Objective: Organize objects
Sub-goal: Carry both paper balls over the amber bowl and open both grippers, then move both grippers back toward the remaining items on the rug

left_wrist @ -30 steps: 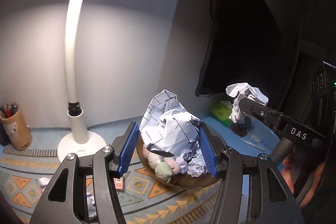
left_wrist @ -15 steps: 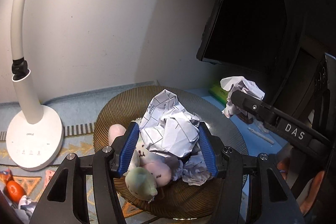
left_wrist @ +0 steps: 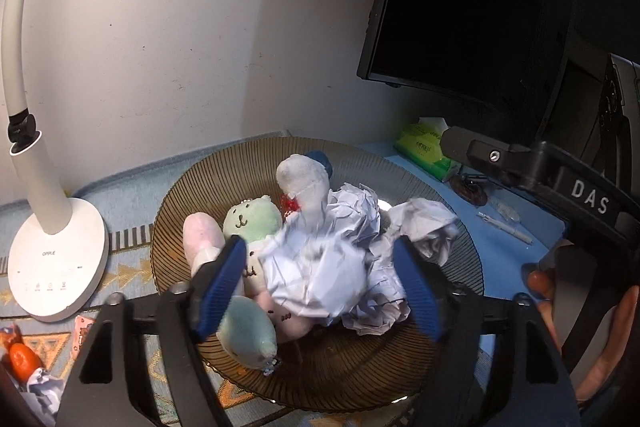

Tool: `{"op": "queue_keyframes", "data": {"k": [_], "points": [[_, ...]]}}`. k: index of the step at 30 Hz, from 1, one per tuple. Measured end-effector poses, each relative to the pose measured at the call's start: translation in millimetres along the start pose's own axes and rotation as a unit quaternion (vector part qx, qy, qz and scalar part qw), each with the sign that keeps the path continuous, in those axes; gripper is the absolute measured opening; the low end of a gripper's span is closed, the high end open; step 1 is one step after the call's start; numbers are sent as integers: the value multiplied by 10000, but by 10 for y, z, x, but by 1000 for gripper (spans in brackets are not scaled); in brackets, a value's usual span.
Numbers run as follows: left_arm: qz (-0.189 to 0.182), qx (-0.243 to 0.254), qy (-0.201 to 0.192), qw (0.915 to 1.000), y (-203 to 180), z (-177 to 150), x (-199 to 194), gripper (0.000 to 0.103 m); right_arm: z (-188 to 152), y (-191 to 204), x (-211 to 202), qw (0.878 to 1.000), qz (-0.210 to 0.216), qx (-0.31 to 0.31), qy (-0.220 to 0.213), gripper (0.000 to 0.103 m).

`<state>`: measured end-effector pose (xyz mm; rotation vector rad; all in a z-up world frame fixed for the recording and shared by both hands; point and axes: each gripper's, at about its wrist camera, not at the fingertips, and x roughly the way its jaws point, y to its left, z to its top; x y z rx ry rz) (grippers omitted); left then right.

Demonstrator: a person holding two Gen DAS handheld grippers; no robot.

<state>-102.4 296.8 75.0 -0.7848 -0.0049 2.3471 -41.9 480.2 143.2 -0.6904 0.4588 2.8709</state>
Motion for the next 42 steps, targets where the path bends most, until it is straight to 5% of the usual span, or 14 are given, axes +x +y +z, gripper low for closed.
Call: {"op": "queue_keyframes", "data": {"k": [2, 12, 20, 22, 25, 29, 33, 37, 42], "points": [[78, -53, -201, 9998, 18, 0, -55, 101, 12, -29, -55, 9999, 74, 82, -118, 97], [39, -296, -250, 9992, 128, 38, -89, 101, -29, 45, -30, 9999, 59, -55, -148, 97], [-52, -373, -334, 9987, 138, 54, -218, 101, -110, -81, -255, 9882, -1045, 164, -1108, 97], [-108, -374, -384, 9985, 108, 61, -311, 101, -116, -146, -284, 9796, -1506, 254, -1307, 97], [-64, -277, -452, 9986, 47, 29, -519, 101, -183, -261, -480, 9442, -2607, 581, -1929, 97], [100, -51, -465, 9989, 50, -110, -883, 102, -261, -287, -787, 9200, -2888, 798, -2526, 103], [342, -133, -387, 9986, 283, -343, -1280, 102, -354, -75, -828, 9358, -2631, 517, -2289, 103], [783, -499, -325, 9951, 675, -578, -1685, 102, -490, 313, -808, 9696, -1844, -80, -1608, 103], [1401, -954, -409, 9847, 1187, -821, -2287, 102, -776, 933, -816, 9906, -828, -728, -813, 103]]}}
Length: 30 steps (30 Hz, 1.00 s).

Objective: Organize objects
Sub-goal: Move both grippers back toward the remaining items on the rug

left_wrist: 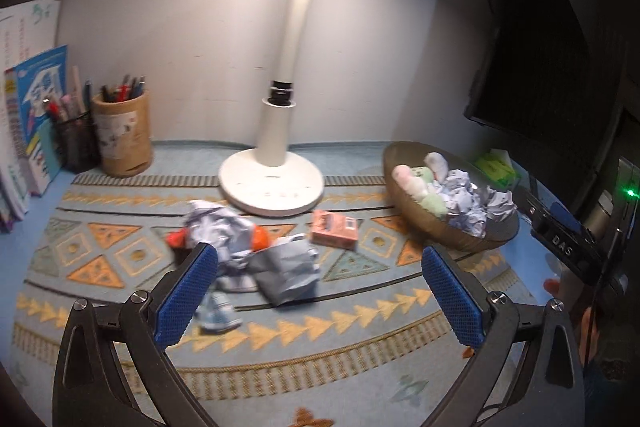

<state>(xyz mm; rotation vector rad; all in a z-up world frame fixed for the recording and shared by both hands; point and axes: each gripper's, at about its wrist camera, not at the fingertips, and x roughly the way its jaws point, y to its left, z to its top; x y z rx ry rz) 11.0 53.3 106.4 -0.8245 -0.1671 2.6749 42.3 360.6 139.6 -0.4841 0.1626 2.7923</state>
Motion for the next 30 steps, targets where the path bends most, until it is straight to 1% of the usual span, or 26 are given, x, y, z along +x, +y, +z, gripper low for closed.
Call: {"op": "queue_keyframes", "data": {"k": [2, 4, 7, 10, 11, 12, 13, 14, 16, 18, 20, 22, 24, 25, 26, 27, 30], "points": [[200, -112, -83, 9997, 259, -2, -216, 102, -30, 261, -67, 9984, 477, -217, 190, 103], [412, -206, -177, 9988, 518, 28, -456, 102, -34, 535, -157, 9935, 952, -480, 401, 103], [889, -222, -488, 9946, 832, 150, -865, 102, 18, 874, -349, 9828, 1559, -758, 644, 103], [1307, -326, -736, 9881, 1080, 316, -1191, 102, 128, 1156, -583, 9687, 2221, -814, 749, 103], [1385, -408, -754, 9866, 1146, 350, -1231, 102, 129, 1260, -696, 9643, 2397, -830, 755, 103], [1369, -501, -765, 9864, 1207, 362, -1247, 102, 120, 1423, -752, 9597, 2550, -869, 803, 103], [1280, -612, -768, 9869, 1260, 355, -1221, 102, 112, 1500, -744, 9555, 2664, -898, 893, 103], [1177, -725, -727, 9877, 1296, 331, -1161, 102, 57, 1589, -762, 9515, 2754, -936, 1004, 103], [961, -859, -508, 9904, 1321, 272, -932, 102, -61, 1760, -618, 9429, 2877, -1051, 1309, 103], [781, -826, -297, 9931, 1257, 201, -656, 102, -224, 1876, -413, 9338, 2918, -1193, 1691, 103], [658, -691, -121, 9954, 1152, 158, -352, 102, -380, 1902, -131, 9217, 3023, -1238, 2090, 103], [586, -488, 50, 9971, 1016, 132, -59, 102, -500, 1924, 89, 9125, 3069, -1207, 2419, 103], [508, -147, 216, 9984, 871, 124, 213, 102, -579, 1932, 281, 9034, 3113, -1201, 2693, 101], [504, 2, 313, 9982, 816, 128, 345, 102, -613, 1948, 363, 8968, 3187, -1227, 2813, 101], [493, 109, 435, 9978, 773, 138, 478, 102, -632, 1971, 429, 8911, 3253, -1268, 2900, 101], [458, 165, 539, 9974, 747, 153, 594, 102, -651, 1997, 483, 8878, 3265, -1336, 2956, 100], [404, 200, 698, 9965, 699, 185, 852, 102, -701, 2120, 587, 8858, 3174, -1693, 2933, 96]]}}
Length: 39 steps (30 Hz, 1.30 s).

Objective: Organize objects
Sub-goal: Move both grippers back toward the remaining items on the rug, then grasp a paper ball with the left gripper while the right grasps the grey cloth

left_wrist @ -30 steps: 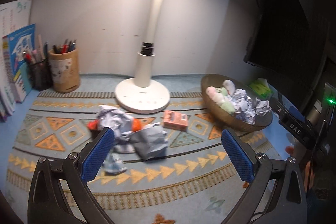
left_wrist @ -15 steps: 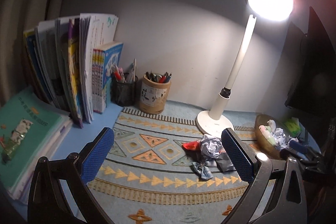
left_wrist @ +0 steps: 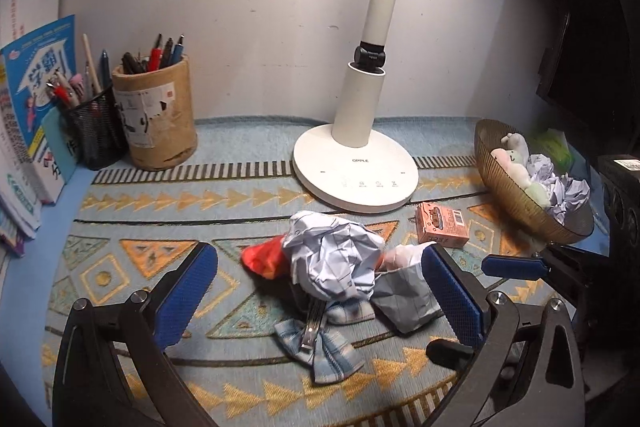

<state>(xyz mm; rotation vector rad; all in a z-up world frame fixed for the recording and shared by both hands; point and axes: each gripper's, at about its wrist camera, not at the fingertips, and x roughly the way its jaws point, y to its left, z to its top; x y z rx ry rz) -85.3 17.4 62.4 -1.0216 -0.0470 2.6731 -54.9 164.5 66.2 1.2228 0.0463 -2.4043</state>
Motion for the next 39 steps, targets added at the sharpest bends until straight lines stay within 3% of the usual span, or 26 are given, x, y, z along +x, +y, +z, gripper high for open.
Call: {"op": "queue_keyframes", "data": {"k": [4, 10, 13, 15, 18, 24, 32, 39], "points": [[55, 79, 80, 9999, -63, -3, 201, 100, 47, 12, 177, 9996, -196, -202, 4, 91], [197, 86, 144, 9997, -72, -129, 349, 78, 31, -112, 324, 9999, -115, -1, -87, 82], [208, 177, 108, 9996, -156, -145, 330, 74, 32, -145, 368, 9999, -12, 94, -36, 71], [221, 248, 85, 9994, -174, -147, 316, 59, 31, -117, 369, 10000, 28, 54, -40, 56], [-64, -18, 32, 10000, -81, -149, 259, 56, 21, -106, 348, 10000, 25, 34, -85, 46], [-315, -297, -489, 9979, 80, -138, 8, 56, 2, -230, 199, 9985, 214, 321, -385, 45], [-492, -658, -505, 9953, 254, -135, -21, 56, -34, -302, 124, 9977, 149, 458, -482, 45], [-483, -436, -494, 9967, 130, -162, -23, 56, -60, -232, 73, 9978, 38, 272, -611, 45]]}}
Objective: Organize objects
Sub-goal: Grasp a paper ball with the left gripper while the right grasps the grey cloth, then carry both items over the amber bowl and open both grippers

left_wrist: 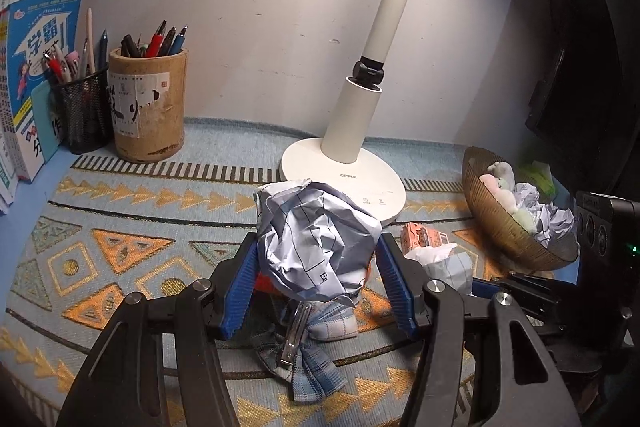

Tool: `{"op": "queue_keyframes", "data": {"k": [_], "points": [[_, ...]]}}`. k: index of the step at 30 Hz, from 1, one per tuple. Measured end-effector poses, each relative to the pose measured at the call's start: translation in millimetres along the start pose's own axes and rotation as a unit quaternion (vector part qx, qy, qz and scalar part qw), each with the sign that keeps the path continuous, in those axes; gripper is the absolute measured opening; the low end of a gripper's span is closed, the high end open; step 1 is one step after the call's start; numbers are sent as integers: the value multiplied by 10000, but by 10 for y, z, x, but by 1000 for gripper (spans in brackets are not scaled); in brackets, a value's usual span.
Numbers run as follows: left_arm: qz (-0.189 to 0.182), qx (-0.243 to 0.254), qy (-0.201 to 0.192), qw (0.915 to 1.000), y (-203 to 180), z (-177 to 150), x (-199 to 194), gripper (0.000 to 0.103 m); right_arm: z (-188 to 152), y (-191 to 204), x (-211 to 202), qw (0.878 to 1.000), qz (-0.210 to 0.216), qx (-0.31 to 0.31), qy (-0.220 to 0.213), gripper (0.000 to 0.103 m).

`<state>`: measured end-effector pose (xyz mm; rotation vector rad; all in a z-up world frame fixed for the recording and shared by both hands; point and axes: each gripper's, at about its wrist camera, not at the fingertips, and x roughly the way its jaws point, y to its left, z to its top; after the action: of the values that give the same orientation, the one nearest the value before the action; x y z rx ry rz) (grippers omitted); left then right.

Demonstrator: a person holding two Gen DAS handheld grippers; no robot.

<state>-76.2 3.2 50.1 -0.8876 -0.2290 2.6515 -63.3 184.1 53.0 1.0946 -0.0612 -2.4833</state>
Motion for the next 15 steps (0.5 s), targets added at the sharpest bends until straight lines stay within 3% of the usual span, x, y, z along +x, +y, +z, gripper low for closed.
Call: {"op": "queue_keyframes", "data": {"k": [8, 15], "points": [[-62, 200, -94, 9997, -103, -5, -60, 56, -106, -46, -116, 9997, -168, 174, -41, 45], [-69, 528, 38, 9986, -312, -92, -18, 56, -420, -53, -542, 9985, -227, 419, -262, 45]]}}
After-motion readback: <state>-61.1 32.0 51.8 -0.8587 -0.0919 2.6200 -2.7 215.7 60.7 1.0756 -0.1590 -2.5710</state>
